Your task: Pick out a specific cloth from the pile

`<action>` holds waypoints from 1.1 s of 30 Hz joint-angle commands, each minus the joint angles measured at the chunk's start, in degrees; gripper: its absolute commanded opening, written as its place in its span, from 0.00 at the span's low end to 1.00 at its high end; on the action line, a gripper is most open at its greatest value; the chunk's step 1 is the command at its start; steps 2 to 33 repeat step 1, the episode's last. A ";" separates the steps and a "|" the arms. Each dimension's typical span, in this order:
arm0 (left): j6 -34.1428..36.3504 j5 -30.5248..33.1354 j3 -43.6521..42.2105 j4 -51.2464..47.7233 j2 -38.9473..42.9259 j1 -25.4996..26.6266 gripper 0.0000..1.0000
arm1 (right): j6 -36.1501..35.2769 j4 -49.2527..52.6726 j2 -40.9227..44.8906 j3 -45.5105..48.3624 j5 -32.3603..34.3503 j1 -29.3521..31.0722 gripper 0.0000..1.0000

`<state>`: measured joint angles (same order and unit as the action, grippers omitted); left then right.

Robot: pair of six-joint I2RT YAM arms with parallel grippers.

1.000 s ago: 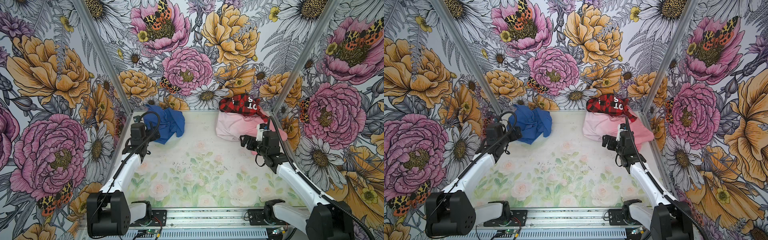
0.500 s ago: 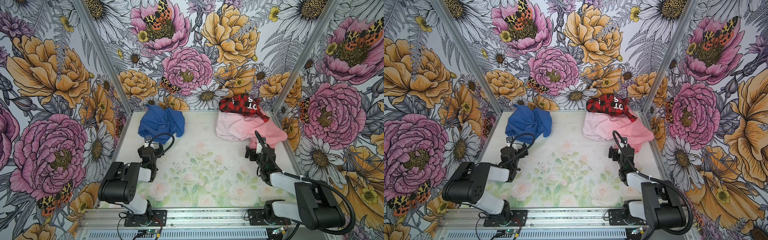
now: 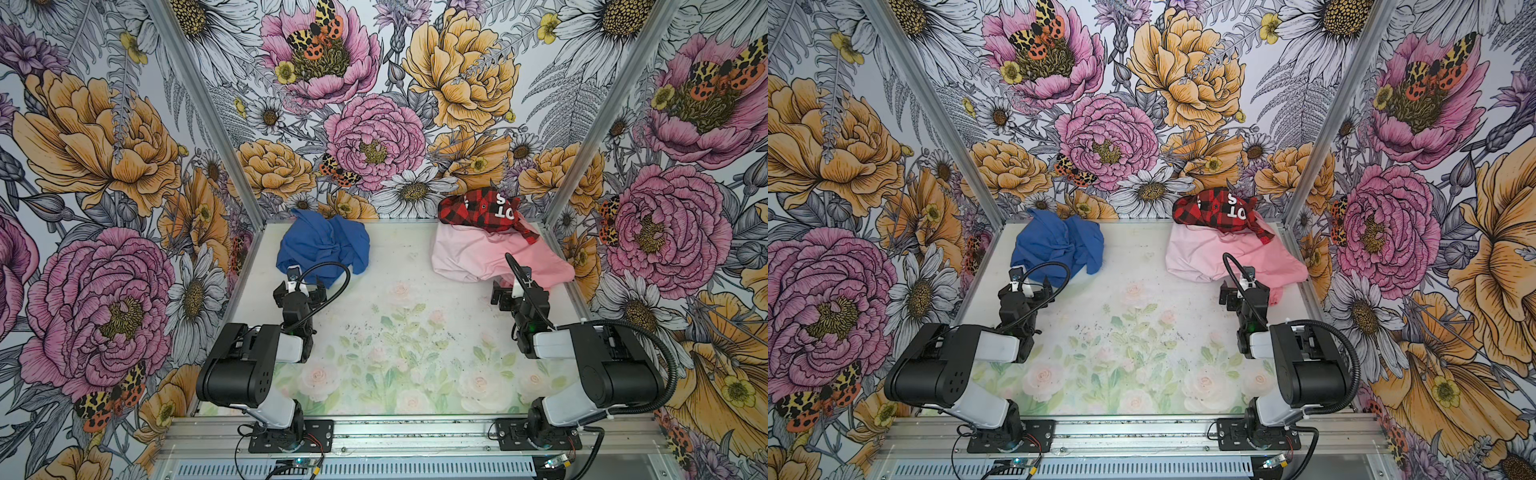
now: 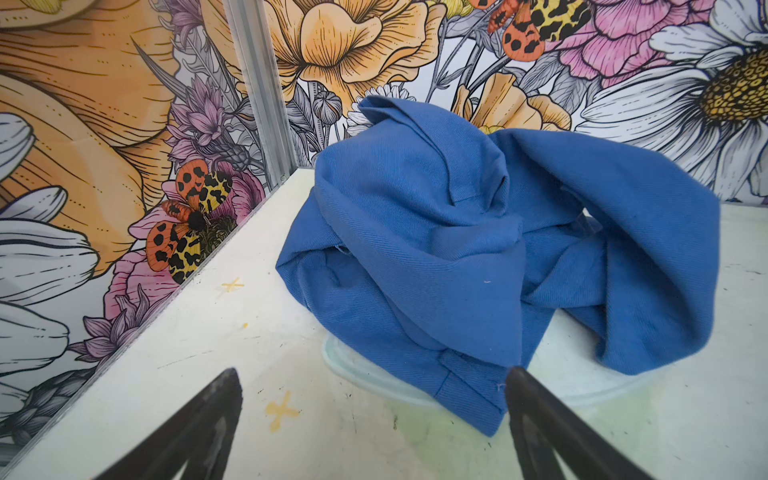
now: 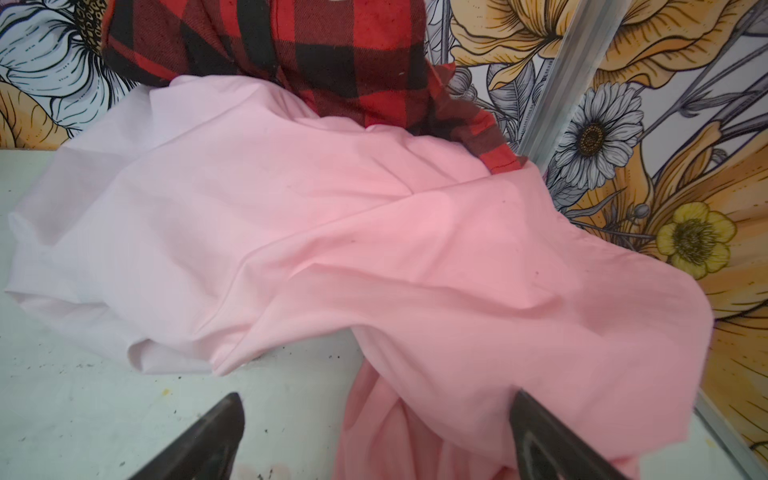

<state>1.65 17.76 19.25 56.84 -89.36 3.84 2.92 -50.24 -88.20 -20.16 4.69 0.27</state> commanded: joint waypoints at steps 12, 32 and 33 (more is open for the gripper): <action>-0.52 1.27 0.58 1.23 0.18 -0.13 0.99 | -0.24 -5.58 0.18 0.70 -1.01 -0.19 1.00; -0.52 1.27 0.58 1.23 0.18 -0.13 0.99 | -0.24 -5.58 0.18 0.70 -1.01 -0.19 1.00; -0.52 1.27 0.58 1.23 0.18 -0.13 0.99 | -0.24 -5.58 0.18 0.70 -1.01 -0.19 1.00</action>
